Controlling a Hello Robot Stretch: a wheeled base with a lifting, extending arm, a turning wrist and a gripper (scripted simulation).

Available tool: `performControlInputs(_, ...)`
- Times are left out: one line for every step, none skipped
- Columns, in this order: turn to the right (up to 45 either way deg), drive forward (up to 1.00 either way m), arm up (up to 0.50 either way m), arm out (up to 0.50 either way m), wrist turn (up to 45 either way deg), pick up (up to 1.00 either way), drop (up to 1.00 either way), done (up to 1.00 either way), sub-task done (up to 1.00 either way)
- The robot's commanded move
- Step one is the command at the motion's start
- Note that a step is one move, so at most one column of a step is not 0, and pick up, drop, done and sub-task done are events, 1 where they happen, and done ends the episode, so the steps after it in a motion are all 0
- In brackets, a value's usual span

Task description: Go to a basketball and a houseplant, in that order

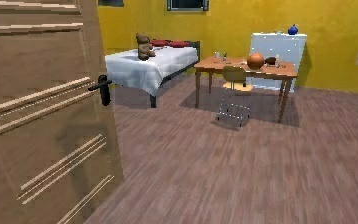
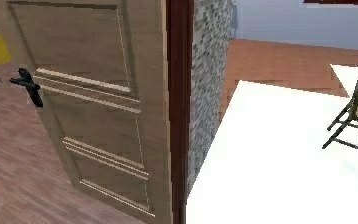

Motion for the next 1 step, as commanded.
performControlInputs(21.0, 0.0, 0.0, 0.0, 0.0, 0.0, 0.0, 0.0, 0.0)
